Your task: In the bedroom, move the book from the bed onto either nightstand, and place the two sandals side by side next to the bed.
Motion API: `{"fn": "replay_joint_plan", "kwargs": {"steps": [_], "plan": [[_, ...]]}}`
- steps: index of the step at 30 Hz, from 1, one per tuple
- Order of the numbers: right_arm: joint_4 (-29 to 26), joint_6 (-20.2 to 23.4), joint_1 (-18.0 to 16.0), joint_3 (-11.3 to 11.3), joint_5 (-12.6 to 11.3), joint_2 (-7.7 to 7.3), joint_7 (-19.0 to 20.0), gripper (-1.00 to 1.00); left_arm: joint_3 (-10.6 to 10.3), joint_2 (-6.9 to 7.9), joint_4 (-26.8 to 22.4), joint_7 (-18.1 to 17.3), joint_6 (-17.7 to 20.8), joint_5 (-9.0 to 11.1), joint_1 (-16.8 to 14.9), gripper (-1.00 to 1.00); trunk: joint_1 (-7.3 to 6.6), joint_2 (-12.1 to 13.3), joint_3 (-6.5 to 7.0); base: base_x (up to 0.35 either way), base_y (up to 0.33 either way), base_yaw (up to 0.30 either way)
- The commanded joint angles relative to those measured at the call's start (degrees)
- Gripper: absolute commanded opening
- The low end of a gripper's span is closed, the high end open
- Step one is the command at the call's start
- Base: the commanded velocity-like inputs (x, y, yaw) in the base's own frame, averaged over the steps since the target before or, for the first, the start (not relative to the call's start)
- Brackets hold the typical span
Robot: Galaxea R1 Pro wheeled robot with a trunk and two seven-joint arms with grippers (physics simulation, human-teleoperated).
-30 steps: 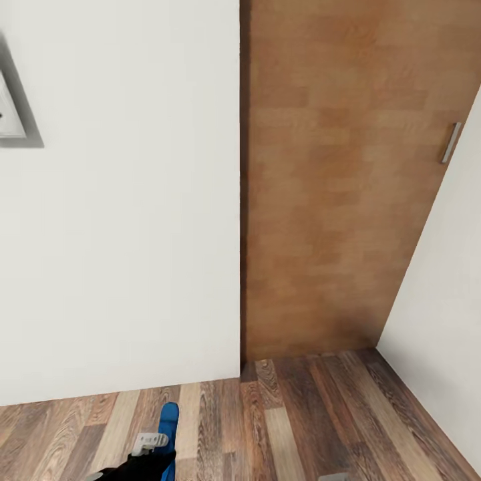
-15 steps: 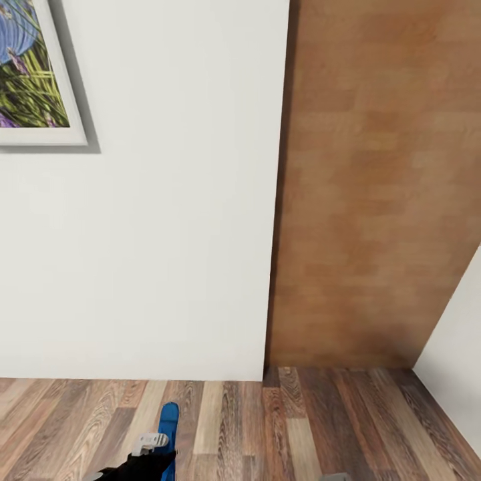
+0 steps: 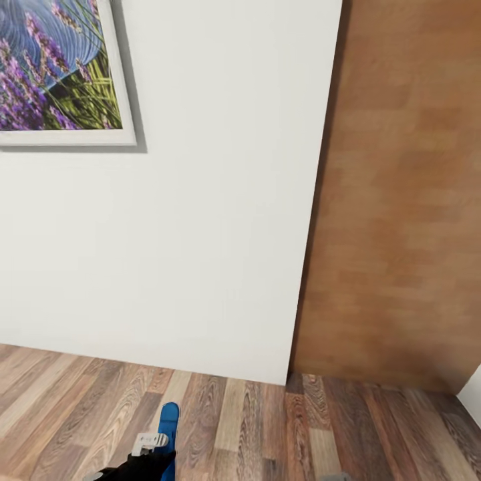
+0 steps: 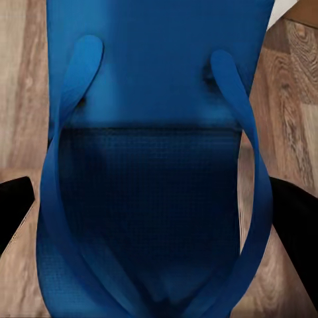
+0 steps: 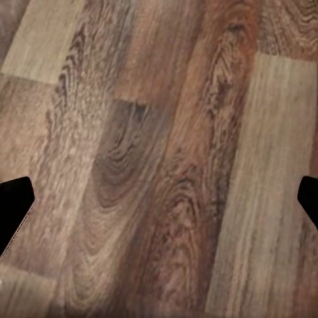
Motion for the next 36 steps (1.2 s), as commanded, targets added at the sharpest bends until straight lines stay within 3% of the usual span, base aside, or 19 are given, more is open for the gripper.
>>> {"fn": "replay_joint_plan", "kwargs": {"steps": [1, 36], "plan": [[0.05, -0.19, -0.04, 0.34, -0.06, -0.02, -0.05, 1.0, 0.11, 0.0, 0.08, -0.26, -0.02, 0.4, -0.05, -1.0, -0.01, -0.02, -0.05, 0.0, 0.0, 0.29], [0.05, -0.19, -0.04, 0.34, -0.06, -0.02, -0.17, 1.0, 0.11, 0.0, 0.08, -0.17, -0.02, 0.4, -0.05, -1.0, -0.01, -0.02, -0.05, 0.0, 0.0, 0.29]]}}
